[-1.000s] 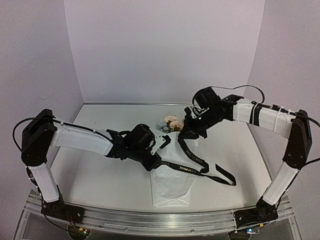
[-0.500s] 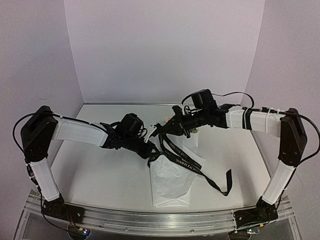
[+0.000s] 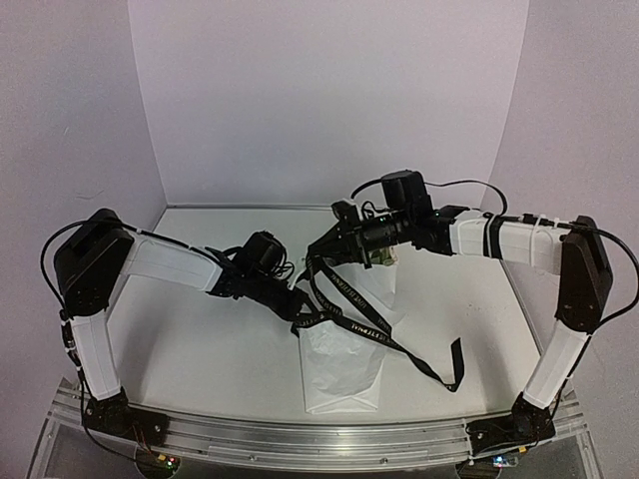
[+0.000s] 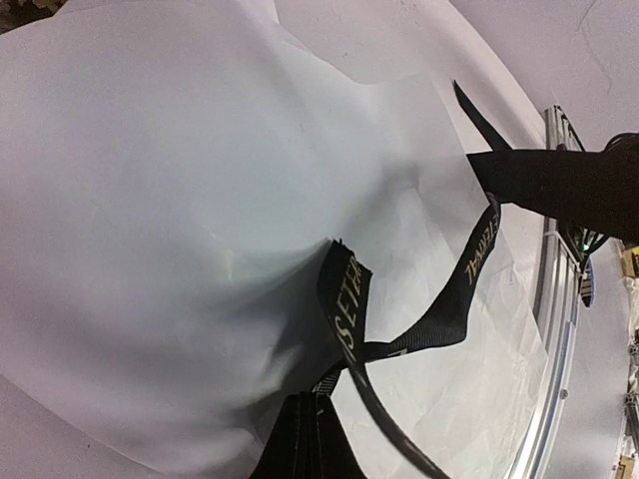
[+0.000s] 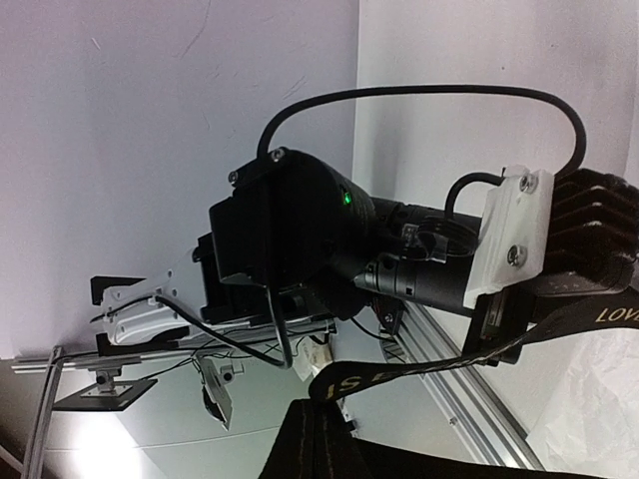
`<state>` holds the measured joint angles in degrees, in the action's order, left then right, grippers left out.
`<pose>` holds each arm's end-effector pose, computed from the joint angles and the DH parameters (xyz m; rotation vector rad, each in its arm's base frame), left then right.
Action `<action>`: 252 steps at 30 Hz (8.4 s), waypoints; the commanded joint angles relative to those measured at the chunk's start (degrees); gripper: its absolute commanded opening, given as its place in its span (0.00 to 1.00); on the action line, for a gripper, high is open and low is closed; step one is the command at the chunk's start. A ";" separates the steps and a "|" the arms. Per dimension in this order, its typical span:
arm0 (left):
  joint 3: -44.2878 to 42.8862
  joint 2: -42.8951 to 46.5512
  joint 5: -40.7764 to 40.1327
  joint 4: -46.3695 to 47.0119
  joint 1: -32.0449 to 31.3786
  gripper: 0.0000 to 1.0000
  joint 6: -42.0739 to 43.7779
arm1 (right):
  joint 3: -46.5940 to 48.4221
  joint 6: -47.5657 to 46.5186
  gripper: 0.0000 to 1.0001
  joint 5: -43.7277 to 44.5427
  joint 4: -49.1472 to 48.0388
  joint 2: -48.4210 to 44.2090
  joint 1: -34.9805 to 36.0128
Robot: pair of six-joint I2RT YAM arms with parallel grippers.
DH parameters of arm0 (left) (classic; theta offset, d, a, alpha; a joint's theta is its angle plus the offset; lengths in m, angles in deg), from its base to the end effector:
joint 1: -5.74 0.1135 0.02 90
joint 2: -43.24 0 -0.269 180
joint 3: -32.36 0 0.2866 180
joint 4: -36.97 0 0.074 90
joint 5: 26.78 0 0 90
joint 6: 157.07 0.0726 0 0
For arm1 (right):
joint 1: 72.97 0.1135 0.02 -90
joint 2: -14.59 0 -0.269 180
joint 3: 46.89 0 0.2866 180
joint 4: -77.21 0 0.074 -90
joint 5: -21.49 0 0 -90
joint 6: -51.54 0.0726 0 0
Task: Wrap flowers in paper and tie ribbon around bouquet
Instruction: Cross the ribbon over the folded bouquet.
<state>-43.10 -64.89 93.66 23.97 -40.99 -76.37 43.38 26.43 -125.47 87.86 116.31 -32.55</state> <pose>0.2751 -0.3459 0.1167 1.0596 2.2683 -1.0738 0.3113 0.3451 0.2773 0.3287 -2.3906 -1.9591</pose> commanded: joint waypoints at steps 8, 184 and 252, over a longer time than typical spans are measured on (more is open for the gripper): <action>-2.74 -1.64 4.93 4.58 2.27 0.00 -2.03 | -2.10 2.20 0.00 -5.13 -7.31 -5.36 0.77; -5.88 1.83 -11.21 -24.21 -7.20 0.29 0.06 | -22.16 -44.15 0.45 55.88 38.70 -22.41 15.67; 27.51 40.57 -26.14 -8.77 -7.31 0.31 -27.62 | 8.81 -83.23 0.86 40.31 44.24 6.65 22.25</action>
<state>-16.16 -30.10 71.43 17.16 -49.87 -102.64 47.29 -51.47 -87.30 130.28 119.59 -11.58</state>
